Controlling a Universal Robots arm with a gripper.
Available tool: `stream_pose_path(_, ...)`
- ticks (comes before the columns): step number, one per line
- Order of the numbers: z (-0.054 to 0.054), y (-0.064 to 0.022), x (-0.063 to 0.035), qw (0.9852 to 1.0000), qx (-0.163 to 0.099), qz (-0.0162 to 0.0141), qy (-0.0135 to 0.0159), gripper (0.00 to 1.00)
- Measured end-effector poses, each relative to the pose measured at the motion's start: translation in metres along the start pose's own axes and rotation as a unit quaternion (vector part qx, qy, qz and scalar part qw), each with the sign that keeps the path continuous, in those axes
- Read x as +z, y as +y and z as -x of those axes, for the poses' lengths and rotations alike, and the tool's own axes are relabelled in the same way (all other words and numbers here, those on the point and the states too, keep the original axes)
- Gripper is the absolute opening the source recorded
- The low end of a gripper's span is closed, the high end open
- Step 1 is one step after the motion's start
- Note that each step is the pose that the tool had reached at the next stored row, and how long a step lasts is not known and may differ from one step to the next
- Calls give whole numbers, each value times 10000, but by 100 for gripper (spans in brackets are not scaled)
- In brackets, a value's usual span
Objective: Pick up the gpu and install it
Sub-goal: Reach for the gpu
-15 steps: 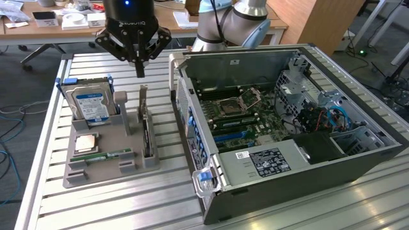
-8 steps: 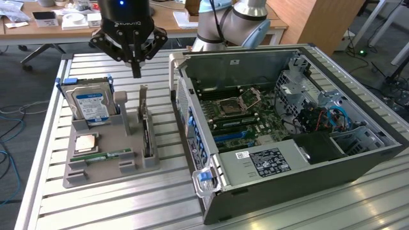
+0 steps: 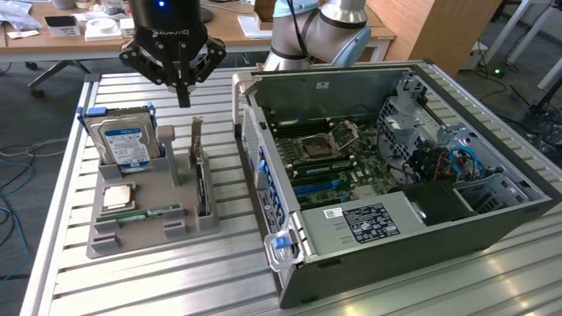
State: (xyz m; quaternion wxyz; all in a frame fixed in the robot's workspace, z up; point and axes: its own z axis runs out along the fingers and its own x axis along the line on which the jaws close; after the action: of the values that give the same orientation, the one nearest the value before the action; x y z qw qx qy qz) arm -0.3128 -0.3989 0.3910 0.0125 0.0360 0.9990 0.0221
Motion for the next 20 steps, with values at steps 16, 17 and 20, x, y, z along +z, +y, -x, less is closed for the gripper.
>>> stream_pose_path(16,-8,-41,-2,10000,1,-1,0,11)
stream_pose_path(17,-7,-57,-3,10000,1,-1,0,11)
stream_pose_path(20,-4,-110,-6,10000,1,-1,0,11)
